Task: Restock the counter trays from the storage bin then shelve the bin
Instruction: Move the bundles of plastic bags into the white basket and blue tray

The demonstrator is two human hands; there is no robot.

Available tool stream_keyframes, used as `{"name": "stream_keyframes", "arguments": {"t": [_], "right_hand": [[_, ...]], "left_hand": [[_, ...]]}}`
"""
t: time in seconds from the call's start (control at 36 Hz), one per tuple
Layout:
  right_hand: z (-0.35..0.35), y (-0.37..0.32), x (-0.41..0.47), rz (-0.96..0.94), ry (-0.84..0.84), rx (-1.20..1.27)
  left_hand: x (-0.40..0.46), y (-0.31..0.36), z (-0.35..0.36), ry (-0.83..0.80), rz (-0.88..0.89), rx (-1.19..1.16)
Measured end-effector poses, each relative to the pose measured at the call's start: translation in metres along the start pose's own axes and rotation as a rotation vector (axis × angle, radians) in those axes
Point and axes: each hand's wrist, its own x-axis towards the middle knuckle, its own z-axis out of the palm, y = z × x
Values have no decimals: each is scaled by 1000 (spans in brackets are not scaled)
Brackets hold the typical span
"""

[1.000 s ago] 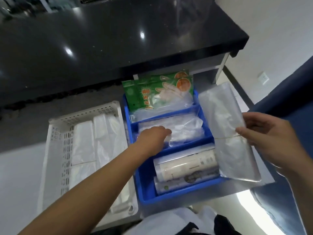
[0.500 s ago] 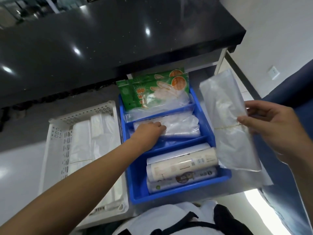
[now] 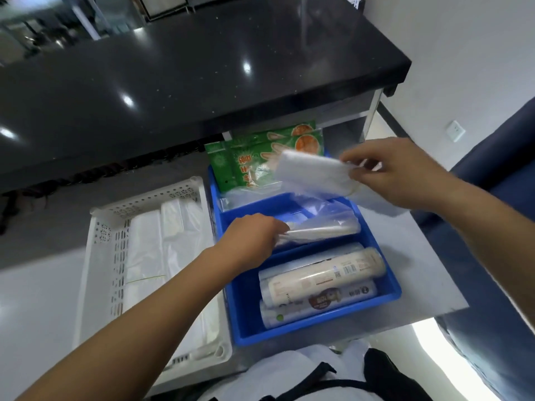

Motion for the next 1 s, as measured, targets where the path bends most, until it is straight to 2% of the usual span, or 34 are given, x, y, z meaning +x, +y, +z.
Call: {"name": "stream_keyframes", "arguments": {"t": [0.31,0.44,0.5,0.58,0.78,0.92,1.0], "right_hand": [[67,-42,81,-220,-290,-155],[85,-36,103,-195,-573,-160],[92,-28,109,-157,-621,-134],[101,-15,115,-107,-596,-70],[108,-7,121,-87,-546,20],[101,1,110,-86,-404,67],[96,15,93,-56,-361,66]], "left_hand": [[-12,0,-1,33,21,-97],[0,-10,0,1,-13,-185],[7,-14,1,-2,-55,-254],[20,-20,3,-2,-99,-329],[46,-27,3,71,-173,-340],[45,-27,15,181,-216,-314],[38,-30,27,182,-216,-323]]}}
